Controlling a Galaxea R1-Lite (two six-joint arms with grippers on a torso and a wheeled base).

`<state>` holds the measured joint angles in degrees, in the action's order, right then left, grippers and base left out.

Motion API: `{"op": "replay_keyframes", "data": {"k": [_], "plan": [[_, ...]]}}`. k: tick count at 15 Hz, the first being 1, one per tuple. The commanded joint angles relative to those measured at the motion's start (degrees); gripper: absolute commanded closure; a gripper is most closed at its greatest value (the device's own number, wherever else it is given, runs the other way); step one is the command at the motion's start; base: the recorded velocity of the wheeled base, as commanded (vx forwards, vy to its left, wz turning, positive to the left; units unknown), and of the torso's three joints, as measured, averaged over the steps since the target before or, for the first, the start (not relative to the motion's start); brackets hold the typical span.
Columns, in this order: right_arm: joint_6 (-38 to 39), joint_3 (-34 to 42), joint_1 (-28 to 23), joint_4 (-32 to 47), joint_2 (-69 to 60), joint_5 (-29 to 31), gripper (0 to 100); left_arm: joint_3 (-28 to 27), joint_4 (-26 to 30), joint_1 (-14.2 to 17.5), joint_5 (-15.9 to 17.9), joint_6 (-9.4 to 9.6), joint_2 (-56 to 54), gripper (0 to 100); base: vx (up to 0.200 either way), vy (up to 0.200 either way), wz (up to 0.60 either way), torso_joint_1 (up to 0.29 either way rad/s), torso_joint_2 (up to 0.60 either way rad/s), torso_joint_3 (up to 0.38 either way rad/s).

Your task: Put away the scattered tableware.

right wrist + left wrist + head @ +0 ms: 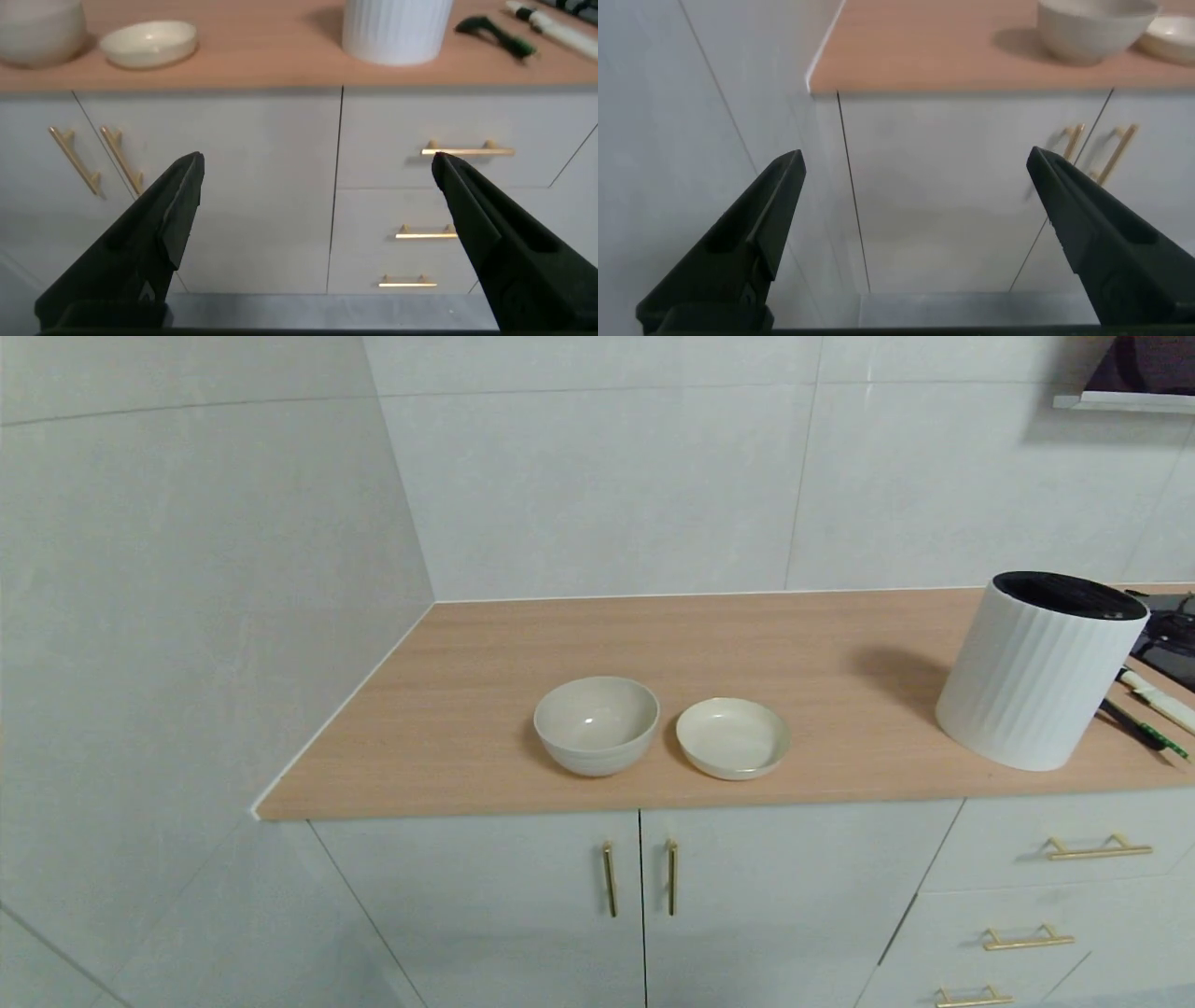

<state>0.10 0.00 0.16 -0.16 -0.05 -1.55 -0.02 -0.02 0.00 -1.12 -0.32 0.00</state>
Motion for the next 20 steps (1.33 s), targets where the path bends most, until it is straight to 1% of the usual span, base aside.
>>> {"op": "replay_keyframes", "data": {"k": [1, 11, 20], "plan": [[-0.01, 0.00, 0.02, -0.02, 0.05, -0.03, 0, 0.02, -0.06, 0.00, -0.02, -0.03, 0.00, 0, 0.000, 0.000, 0.00, -0.232, 0.53, 0.281], [-0.01, 0.00, 0.02, -0.02, 0.05, -0.03, 0, 0.02, -0.06, 0.00, -0.02, -0.03, 0.00, 0, 0.000, 0.000, 0.00, -0.207, 0.50, 0.289], [-0.01, 0.00, 0.02, -0.02, 0.05, -0.03, 0, 0.02, -0.06, 0.00, -0.02, -0.03, 0.00, 0, 0.000, 0.000, 0.00, -0.157, 0.47, 0.307]]}}
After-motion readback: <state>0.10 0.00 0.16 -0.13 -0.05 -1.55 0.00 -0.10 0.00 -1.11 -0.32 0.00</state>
